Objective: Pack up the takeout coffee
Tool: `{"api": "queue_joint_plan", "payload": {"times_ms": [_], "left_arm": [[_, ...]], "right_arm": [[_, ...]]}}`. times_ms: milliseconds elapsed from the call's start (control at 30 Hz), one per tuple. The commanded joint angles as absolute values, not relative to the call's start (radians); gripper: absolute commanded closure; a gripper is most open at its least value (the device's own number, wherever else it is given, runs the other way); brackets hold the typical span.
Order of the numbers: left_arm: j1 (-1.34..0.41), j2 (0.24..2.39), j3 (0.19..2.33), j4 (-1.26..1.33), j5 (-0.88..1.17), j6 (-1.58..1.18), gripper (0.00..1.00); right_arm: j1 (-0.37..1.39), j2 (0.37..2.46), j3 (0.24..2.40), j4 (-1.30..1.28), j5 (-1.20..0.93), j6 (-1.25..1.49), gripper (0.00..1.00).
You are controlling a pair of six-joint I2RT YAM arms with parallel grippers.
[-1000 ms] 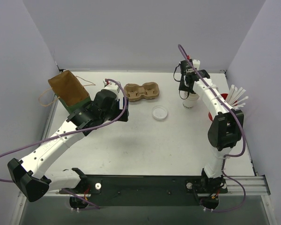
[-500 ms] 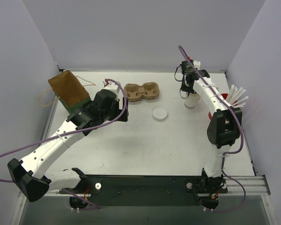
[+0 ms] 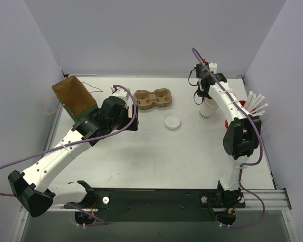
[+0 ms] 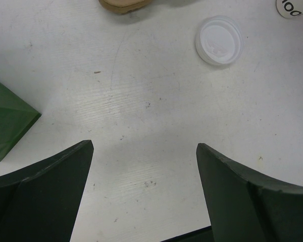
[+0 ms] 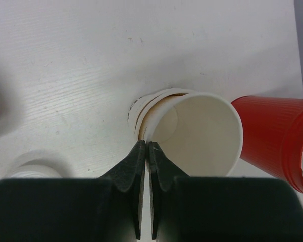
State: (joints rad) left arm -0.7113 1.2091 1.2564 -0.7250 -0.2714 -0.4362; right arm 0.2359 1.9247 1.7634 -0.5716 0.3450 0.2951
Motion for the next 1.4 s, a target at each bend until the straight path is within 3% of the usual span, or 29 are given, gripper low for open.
{"api": "queue_joint_plan", "payload": {"times_ms": [0,400,833,1033,1367], "left_arm": [[-0.706,1.203,1.285,-0.715,-0.259,-0.436,0.05],[-0.701,1.201,1.281,-0.712,-0.255,-0.433,0.05],[-0.664,1.169,1.290,-0.715,-0.281,-0.456,0.05],[-0.627,1.172,1.282,-0.707,-0.288,-0.480,0.05],[-0.580,1.157,1.236,-0.704,-0.267,-0.505,0.05]], "right_arm": [[0.247,1.905,1.827,-0.618,0.445,0.255,1.00],[0.333,1.922,1.957,-0.693,0.607,0.157,1.00],[0.455,1.812,2.171,-0.913,0.585,0.186,1.00],[0.612,1.701,1.952,-0.969,0.505,0.328,1.00],[0.911,1.625,1.493,-0.855,0.575,0.601,1.00]]}}
